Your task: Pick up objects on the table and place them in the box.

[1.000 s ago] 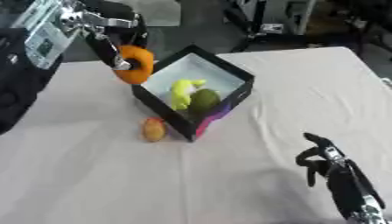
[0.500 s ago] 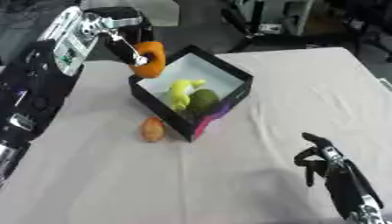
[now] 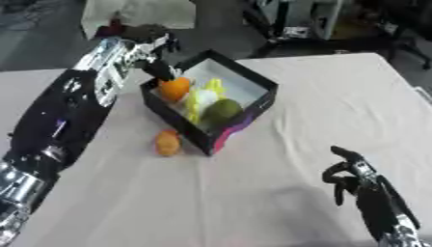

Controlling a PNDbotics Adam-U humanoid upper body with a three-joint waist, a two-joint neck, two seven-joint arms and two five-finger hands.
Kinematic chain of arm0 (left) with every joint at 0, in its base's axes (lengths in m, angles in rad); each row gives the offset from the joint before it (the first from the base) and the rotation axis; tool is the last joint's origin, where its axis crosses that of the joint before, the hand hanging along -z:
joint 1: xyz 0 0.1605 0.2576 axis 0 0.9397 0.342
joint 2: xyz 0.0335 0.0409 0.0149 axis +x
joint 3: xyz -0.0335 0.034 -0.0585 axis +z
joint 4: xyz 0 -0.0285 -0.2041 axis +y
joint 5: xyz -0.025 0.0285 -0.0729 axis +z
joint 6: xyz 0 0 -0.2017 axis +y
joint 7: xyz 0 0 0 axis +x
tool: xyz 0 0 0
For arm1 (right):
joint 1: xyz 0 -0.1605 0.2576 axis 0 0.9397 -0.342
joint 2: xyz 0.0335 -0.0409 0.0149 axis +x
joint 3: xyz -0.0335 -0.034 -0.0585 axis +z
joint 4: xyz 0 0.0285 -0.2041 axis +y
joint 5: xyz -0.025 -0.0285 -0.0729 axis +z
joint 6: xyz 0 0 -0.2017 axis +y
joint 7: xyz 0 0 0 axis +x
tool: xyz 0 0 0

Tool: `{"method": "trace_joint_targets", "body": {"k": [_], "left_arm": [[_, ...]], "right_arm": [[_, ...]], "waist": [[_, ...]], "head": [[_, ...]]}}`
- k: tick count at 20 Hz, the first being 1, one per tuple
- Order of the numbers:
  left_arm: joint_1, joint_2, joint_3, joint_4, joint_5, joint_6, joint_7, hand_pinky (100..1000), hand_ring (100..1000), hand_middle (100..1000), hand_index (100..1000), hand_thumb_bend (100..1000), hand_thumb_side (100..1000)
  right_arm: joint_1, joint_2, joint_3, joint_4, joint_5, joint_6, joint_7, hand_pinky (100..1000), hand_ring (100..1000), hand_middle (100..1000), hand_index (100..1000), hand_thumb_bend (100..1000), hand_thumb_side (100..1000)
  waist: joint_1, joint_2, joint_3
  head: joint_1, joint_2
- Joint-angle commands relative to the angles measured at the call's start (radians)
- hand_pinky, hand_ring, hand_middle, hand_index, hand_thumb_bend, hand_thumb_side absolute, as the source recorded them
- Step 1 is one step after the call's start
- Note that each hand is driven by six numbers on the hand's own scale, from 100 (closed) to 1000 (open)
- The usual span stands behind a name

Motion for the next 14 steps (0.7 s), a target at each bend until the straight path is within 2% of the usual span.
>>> {"method": "trace_joint_targets", "body": {"k": [1,4,5,9,11,14], "left_arm": [[-0.012,-0.022,-0.009,0.023,-0.058,0.056,0.056,720,672,744,838,163,474],[-0.006,-0.04,-0.007,0.05,-0.111,0.07,0.109,720,672,744,838,163,474],[-0.005,-0.041,0.0,0.052,-0.128,0.066,0.126,746,752,826,903,288,756],[-0.008,-0.013,0.009,0.013,-0.148,0.012,0.195,772,786,857,902,254,766],[-0.014,0.017,-0.013,-0.009,-0.12,-0.021,0.225,771,779,848,901,250,764],[-0.019,0.09,-0.075,-0.078,-0.071,-0.072,0.206,766,753,824,892,246,749]], "right_arm": [[-0.009,-0.003,0.0,-0.011,-0.001,-0.002,0.004,736,235,507,891,100,1000],[-0.009,-0.003,0.0,-0.011,-0.001,-0.002,0.004,736,235,507,891,100,1000],[-0.009,-0.002,-0.001,-0.01,-0.001,-0.002,0.004,736,235,507,891,100,1000],[-0.008,-0.002,-0.006,-0.011,0.001,-0.003,0.003,736,235,507,891,100,1000],[-0.007,-0.003,-0.008,-0.012,0.001,-0.003,0.001,736,236,507,891,100,1000],[-0.005,-0.006,-0.011,-0.012,0.003,-0.003,-0.001,736,236,507,890,100,1000]], "waist": [[-0.017,0.001,-0.002],[-0.018,0.001,-0.003],[-0.019,0.001,-0.001],[-0.02,0.0,0.006],[-0.018,-0.001,0.009],[-0.014,-0.003,0.015]], "head": [[0.004,-0.002],[0.004,-0.002],[0.001,-0.002],[-0.009,-0.002],[-0.013,-0.002],[-0.021,-0.002]]}}
